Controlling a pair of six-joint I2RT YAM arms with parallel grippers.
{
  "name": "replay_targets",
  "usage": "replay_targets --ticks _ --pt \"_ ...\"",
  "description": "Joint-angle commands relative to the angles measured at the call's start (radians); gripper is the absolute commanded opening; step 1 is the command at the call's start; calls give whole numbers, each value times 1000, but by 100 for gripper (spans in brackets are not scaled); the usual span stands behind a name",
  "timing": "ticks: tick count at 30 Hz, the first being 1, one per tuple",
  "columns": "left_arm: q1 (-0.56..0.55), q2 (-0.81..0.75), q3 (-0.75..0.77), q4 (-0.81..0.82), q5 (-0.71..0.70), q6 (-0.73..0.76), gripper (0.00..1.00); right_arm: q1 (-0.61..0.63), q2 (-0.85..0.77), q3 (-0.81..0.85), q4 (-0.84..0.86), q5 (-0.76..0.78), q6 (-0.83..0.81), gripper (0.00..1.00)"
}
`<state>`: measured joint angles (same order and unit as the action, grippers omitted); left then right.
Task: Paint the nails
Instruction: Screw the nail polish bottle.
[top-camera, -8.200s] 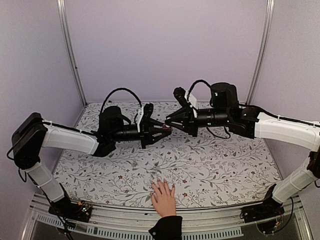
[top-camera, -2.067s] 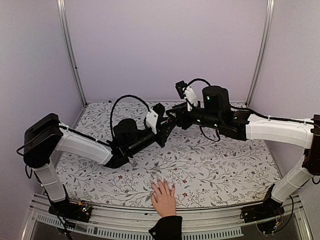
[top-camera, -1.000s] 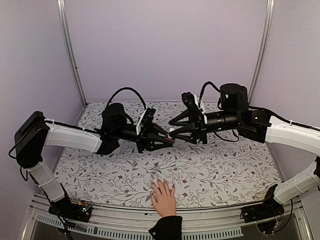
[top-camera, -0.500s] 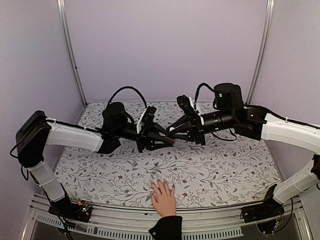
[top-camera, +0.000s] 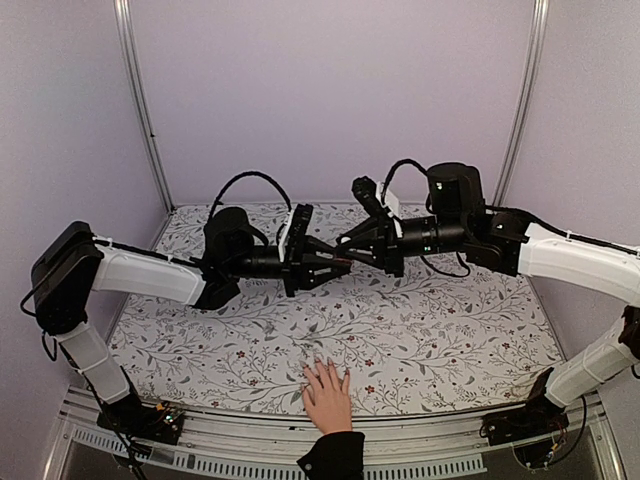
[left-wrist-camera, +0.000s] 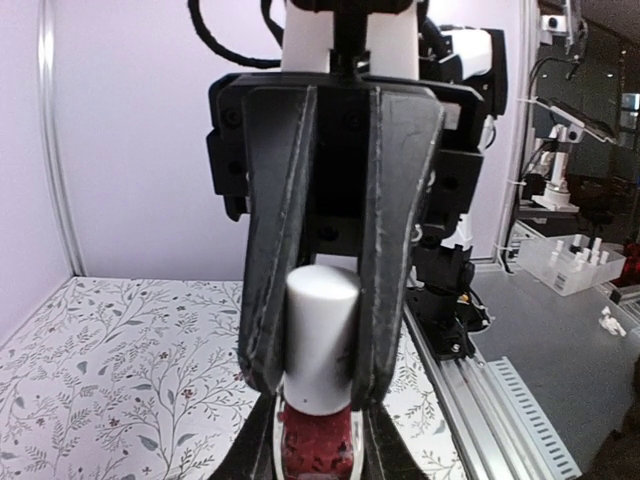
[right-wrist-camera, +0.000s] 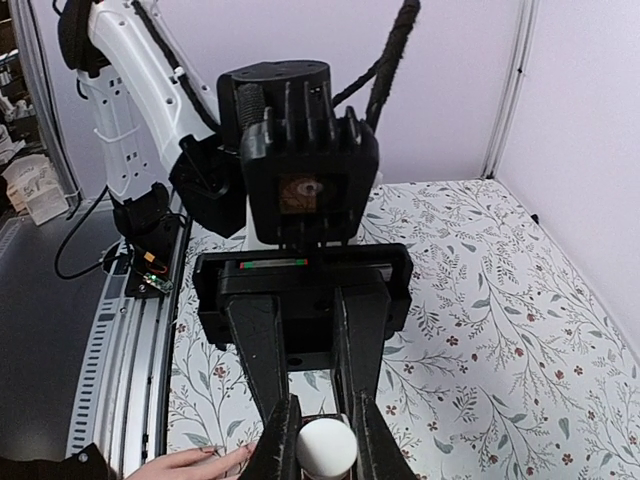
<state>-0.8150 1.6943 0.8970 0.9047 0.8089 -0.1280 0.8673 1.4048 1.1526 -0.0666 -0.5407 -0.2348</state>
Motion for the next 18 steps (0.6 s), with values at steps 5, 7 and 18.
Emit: replay_targets --ticks 5,7,18 --pt "-15 -9 2 43 -312 -2 0 18 52 14 38 158 66 0" --pt "-29 11 10 45 -363 -1 0 19 57 9 56 197 82 0" --pt "-119 89 49 42 -699 29 0 18 80 -24 145 338 180 0"
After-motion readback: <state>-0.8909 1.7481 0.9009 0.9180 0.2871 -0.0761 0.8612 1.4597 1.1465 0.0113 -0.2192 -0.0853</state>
